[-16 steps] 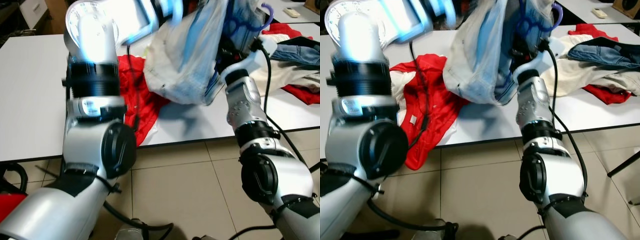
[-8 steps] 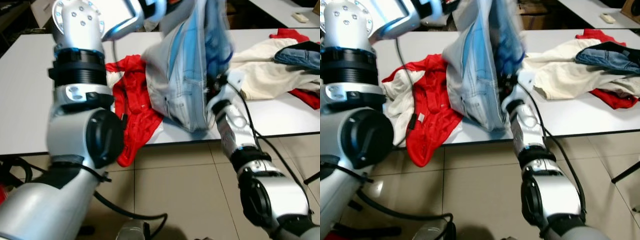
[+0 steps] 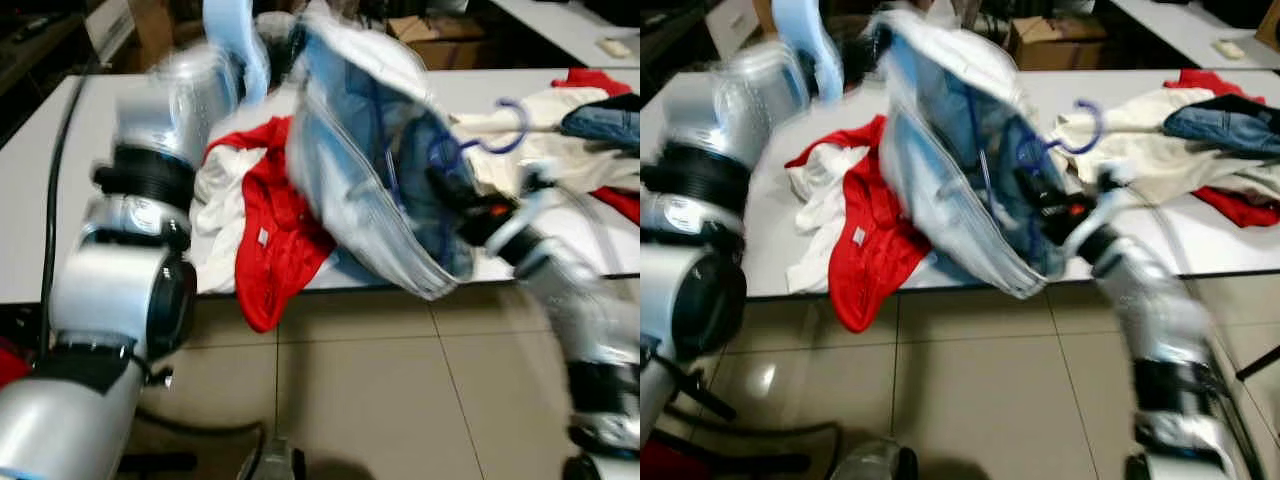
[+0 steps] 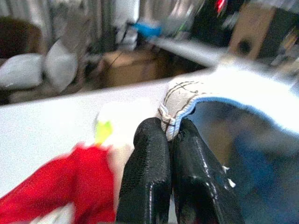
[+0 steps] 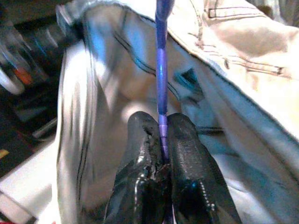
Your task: Hang hanger
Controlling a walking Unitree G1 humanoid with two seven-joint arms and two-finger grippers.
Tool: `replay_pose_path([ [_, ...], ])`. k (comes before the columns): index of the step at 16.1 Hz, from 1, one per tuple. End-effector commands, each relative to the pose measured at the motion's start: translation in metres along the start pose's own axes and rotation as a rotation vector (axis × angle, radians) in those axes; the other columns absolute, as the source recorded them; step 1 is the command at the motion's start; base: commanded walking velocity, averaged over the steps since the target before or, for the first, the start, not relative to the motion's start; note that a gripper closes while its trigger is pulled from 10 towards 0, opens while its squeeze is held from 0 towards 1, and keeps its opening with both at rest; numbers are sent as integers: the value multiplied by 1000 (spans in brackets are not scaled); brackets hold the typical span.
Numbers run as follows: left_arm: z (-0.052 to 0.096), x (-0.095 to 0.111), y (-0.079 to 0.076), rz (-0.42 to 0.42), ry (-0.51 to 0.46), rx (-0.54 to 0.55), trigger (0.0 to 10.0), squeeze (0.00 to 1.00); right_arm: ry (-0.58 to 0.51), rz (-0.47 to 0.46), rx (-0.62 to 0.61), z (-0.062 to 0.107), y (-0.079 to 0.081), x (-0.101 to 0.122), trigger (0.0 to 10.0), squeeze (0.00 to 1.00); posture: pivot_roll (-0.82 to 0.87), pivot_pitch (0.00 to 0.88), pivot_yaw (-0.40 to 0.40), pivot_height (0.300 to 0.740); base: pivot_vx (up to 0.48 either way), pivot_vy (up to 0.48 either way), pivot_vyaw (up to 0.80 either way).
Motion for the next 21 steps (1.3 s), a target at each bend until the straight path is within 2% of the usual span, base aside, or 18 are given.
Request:
replay_pose_path([
  [1,-1,-22,-3,-98,59,-2,0,0,-27,-30,21,7,9,14,10000,0,108,0,61,740,0,0,0],
  [2,-1,-32,-4,-128,86,-10,0,0,-34,-36,29,9,12,18,10000,0,105,0,63,740,0,0,0],
  [3,-1,-55,-10,-173,141,-31,0,0,-60,-73,44,13,20,30,10000,0,96,0,64,740,0,0,0],
  [4,0,-66,-13,-195,162,-43,0,0,-74,-104,29,14,22,36,10000,0,94,0,64,740,0,0,0],
  [6,4,-106,-26,-305,251,-100,0,0,-130,-175,-8,17,24,57,10000,0,89,0,60,740,0,0,0],
  [7,5,-112,-29,-312,266,-116,0,0,-133,-171,-10,17,25,60,10000,0,89,0,60,740,0,0,0],
  [8,10,-136,-43,-340,319,-179,0,0,-154,-201,-11,12,28,70,10000,0,83,1,57,740,0,0,0],
  [10,13,-151,-54,-353,341,-220,0,0,-166,-236,-11,9,30,75,10000,0,83,1,57,740,0,0,0],
  [12,12,-154,-71,-325,304,-253,0,0,-117,-194,-45,6,28,76,10000,0,73,1,53,740,0,0,0],
  [15,9,-139,-62,-338,240,-197,0,0,-51,-132,-130,2,14,63,10000,0,80,1,43,740,0,0,0],
  [17,9,-132,-49,-347,214,-123,0,0,-31,-87,-168,1,9,56,10000,0,81,1,41,740,0,0,0],
  [19,11,-130,-41,-344,197,-54,0,0,-63,-21,-200,1,3,59,10000,0,79,1,45,740,0,0,0],
  [20,10,-125,-36,-331,172,2,0,0,-124,2,-238,2,-5,67,10000,0,79,1,45,740,0,0,0],
  [21,10,-124,-35,-329,168,12,0,0,-135,-4,-240,3,-7,68,10000,0,79,1,45,740,0,0,0],
])
Point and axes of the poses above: a point about 5 cm out from each wrist's last joint towards the gripper, its own z axis pointing back from the gripper into the wrist, its own x axis along the axis of the wrist's last joint, y = z × x, the point moved 4 cm from there along -z, pointing out of the wrist towards the gripper, and after that the axes turned 13 degrees about -z, right-handed, at the moved point
